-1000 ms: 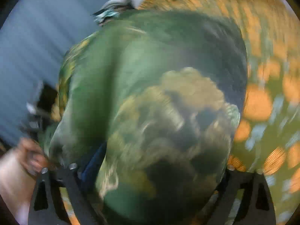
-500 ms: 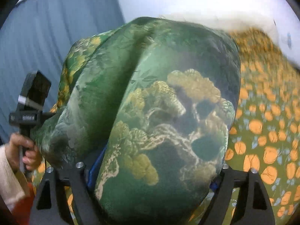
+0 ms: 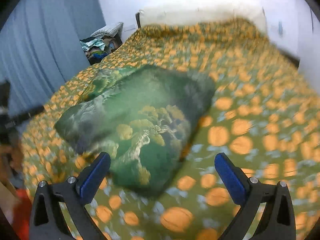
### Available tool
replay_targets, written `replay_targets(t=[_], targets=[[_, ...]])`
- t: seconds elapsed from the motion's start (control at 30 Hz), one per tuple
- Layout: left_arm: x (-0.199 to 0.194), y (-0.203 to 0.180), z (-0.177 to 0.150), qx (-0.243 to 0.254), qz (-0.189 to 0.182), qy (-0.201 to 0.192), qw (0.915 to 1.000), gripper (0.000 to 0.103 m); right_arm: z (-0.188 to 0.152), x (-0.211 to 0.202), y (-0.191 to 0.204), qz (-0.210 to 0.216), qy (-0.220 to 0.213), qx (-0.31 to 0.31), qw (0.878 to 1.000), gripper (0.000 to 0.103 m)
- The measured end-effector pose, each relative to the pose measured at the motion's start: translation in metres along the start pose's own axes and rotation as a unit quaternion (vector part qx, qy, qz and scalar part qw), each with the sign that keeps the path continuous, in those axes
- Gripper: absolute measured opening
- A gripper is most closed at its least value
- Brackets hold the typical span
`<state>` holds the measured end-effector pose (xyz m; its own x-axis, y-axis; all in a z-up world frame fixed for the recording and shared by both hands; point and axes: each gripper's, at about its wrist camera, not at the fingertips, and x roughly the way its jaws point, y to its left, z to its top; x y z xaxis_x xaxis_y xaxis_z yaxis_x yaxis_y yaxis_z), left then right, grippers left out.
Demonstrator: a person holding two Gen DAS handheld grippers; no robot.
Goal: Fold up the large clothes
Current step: 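Open the left tool and withdraw both tools from the bundle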
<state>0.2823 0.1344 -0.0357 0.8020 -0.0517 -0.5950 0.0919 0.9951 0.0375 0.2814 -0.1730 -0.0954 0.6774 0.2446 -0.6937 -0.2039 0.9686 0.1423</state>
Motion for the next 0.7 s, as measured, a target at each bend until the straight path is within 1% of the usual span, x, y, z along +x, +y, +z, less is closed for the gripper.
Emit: replay_targets(t=[0.07, 0.13, 0.17, 0.3, 0.37, 0.43, 0.5, 0.6, 0.7], targets=[[-0.014, -0.009, 0.004, 0.013, 0.030, -0.017, 0.9993, 0.102, -0.004, -0.026, 0.002, -0.018, -0.020, -0.016, 1.000, 0.103], [-0.035, -0.022, 0.003, 0.017, 0.054, -0.038, 0.9977, 0.103, -0.011, -0.052, 0.008, -0.020, -0.031, -0.024, 0.999, 0.103], [-0.042, -0.028, 0.004, 0.017, 0.058, -0.043, 0.9973, 0.103, -0.016, -0.060, 0.010, -0.022, -0.032, -0.026, 0.999, 0.103], [-0.064, -0.043, 0.002, 0.013, 0.053, -0.048, 0.9974, 0.103, -0.028, -0.083, 0.014, -0.036, -0.028, -0.024, 0.999, 0.103], [-0.077, -0.051, 0.000, 0.015, 0.059, -0.050, 0.9969, 0.103, -0.032, -0.094, 0.016, -0.047, -0.031, -0.027, 0.998, 0.103], [-0.085, -0.059, -0.001, 0.016, 0.070, -0.054, 0.9959, 0.103, -0.037, -0.106, 0.018, -0.053, -0.036, -0.029, 0.997, 0.103], [-0.091, -0.064, -0.003, 0.013, 0.074, -0.058, 0.9955, 0.103, -0.040, -0.119, 0.018, -0.062, -0.043, -0.026, 0.997, 0.103], [-0.102, -0.072, -0.004, 0.005, 0.074, -0.063, 0.9953, 0.103, -0.042, -0.133, 0.018, -0.073, -0.056, -0.022, 0.996, 0.103], [-0.111, -0.078, -0.003, 0.006, 0.083, -0.072, 0.9939, 0.103, -0.044, -0.156, 0.019, -0.091, -0.087, -0.025, 0.992, 0.103]])
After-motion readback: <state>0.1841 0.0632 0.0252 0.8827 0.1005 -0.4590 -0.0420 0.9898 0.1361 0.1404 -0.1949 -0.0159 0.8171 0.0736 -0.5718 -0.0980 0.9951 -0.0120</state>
